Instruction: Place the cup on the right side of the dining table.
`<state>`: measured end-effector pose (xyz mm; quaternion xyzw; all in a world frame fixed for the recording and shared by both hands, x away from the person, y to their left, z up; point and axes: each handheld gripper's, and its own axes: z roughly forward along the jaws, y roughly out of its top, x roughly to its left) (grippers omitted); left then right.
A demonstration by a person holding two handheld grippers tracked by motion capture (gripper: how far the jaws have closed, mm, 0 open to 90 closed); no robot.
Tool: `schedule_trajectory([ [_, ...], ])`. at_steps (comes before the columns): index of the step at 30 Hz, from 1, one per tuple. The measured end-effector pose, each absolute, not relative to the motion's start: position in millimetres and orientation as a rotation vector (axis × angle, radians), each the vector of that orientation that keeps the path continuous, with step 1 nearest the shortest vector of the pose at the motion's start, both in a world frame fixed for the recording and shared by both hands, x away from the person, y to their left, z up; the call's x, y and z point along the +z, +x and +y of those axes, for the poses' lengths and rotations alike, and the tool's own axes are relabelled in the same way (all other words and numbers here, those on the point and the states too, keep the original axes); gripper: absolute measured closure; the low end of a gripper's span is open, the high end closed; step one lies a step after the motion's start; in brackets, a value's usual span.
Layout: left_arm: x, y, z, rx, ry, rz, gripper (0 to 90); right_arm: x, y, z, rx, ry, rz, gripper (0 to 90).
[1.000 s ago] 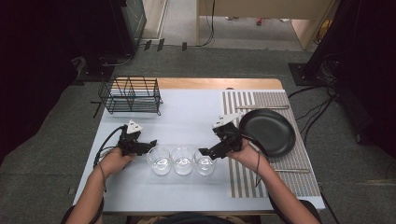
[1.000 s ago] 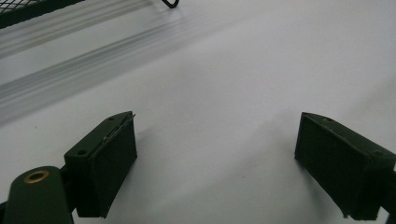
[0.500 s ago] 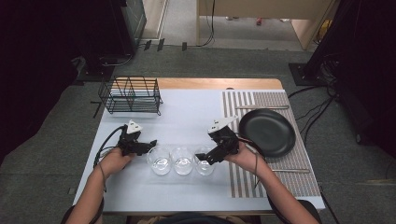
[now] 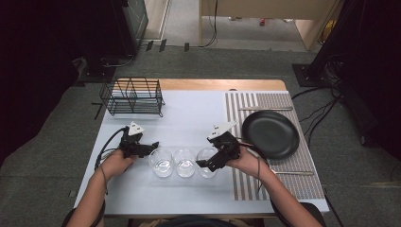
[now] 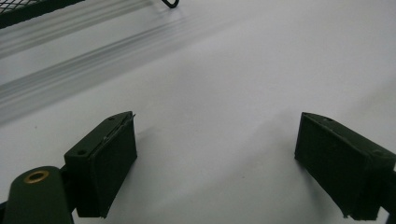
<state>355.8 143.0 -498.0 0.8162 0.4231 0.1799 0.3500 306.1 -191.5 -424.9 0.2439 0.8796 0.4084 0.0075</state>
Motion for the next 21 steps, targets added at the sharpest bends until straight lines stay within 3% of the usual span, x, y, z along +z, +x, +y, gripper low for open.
schedule_trajectory([
  [21,-498,356,143,0.466,2.115,1.096,12.6,-440,304,-189,1.278,0.666,2.813,0.5],
])
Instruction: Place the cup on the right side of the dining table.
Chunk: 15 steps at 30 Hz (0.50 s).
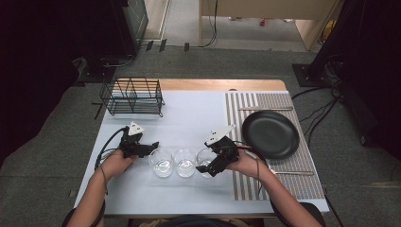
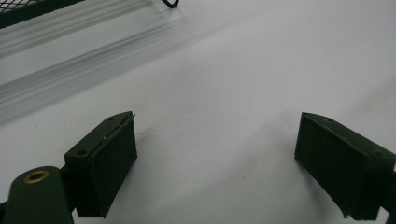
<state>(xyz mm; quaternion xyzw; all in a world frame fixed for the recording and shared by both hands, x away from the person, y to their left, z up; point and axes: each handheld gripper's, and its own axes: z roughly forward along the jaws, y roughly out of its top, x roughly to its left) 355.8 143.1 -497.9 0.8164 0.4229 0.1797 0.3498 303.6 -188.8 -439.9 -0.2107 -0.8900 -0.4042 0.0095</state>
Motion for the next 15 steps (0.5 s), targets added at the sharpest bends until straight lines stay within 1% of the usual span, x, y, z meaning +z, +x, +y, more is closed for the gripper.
schedule_trajectory([
  [3,-498.0,355.8,143.1,0.466,2.115,1.096,12.6,-442.4,304.0,-189.3,-1.251,-0.657,-2.776,0.5],
  [6,-498.0,355.8,143.1,0.466,2.114,1.096,12.6,-444.5,304.6,-189.7,-1.255,-0.66,-2.774,5.2],
  [15,-497.9,355.8,143.1,0.465,2.114,1.096,12.6,-449.4,304.1,-190.2,-1.237,-0.63,-2.781,6.2],
])
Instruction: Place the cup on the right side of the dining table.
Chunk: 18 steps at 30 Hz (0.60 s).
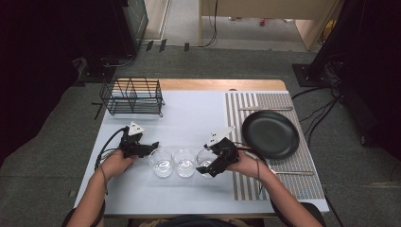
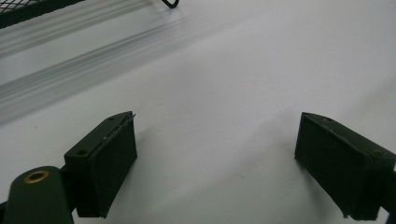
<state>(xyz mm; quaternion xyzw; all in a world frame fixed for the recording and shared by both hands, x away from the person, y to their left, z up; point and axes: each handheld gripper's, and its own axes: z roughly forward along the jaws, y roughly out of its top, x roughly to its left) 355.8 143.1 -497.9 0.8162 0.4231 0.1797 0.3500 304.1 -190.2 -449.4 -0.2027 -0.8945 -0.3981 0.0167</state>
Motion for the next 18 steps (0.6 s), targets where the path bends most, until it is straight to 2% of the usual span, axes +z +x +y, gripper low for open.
schedule_trajectory([
  [9,-497.9,355.8,143.1,0.466,2.114,1.096,12.6,-455.1,302.2,-189.4,-1.224,-0.575,-2.804,6.9],
  [12,-498.0,355.8,143.1,0.466,2.114,1.096,12.6,-456.2,301.4,-189.1,-1.226,-0.566,-2.814,12.3],
  [18,-497.9,355.8,143.1,0.466,2.115,1.095,12.6,-457.6,300.1,-188.3,-1.227,-0.561,-2.814,13.8],
])
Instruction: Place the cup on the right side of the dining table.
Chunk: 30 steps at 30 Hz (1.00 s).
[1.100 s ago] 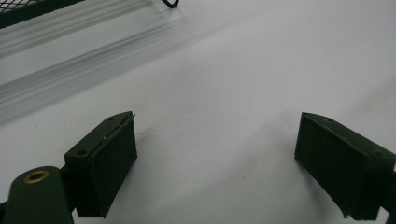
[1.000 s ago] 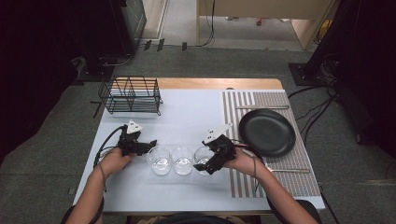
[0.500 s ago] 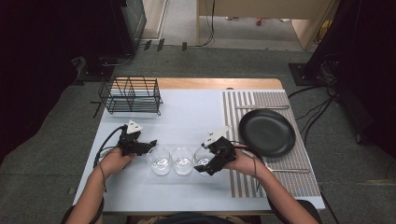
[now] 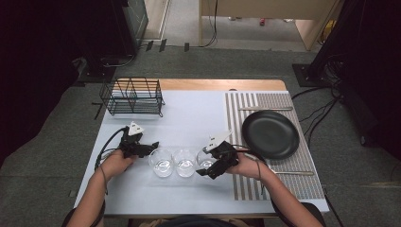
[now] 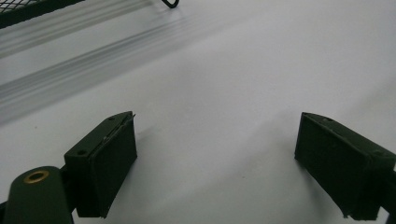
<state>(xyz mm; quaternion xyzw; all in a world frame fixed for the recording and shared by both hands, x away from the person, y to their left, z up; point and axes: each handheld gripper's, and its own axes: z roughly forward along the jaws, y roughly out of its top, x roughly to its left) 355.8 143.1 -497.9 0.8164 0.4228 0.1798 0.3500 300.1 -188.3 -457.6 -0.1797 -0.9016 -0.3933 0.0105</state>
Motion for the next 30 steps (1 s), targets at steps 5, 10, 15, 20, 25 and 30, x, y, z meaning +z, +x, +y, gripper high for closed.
schedule_trajectory([
  [5,-498.0,355.8,143.1,0.466,2.114,1.095,12.6,-461.2,298.4,-186.9,-1.211,-0.542,-2.837,15.1],
  [10,-498.0,355.8,143.1,0.466,2.114,1.095,12.6,-461.7,298.3,-187.3,-1.219,-0.533,-2.848,16.2],
  [15,-498.0,355.8,143.0,0.466,2.114,1.096,12.6,-461.9,299.5,-187.9,-1.209,-0.517,-2.842,16.2],
  [20,-498.0,355.8,143.1,0.466,2.114,1.096,12.6,-461.8,299.8,-188.2,-1.217,-0.489,-2.857,17.2],
  [25,-498.0,355.8,143.0,0.466,2.114,1.096,12.6,-461.4,299.2,-188.0,-1.215,-0.483,-2.864,17.7],
  [30,-498.0,355.8,143.1,0.466,2.114,1.096,12.6,-461.2,299.2,-188.0,-1.214,-0.482,-2.865,17.7],
])
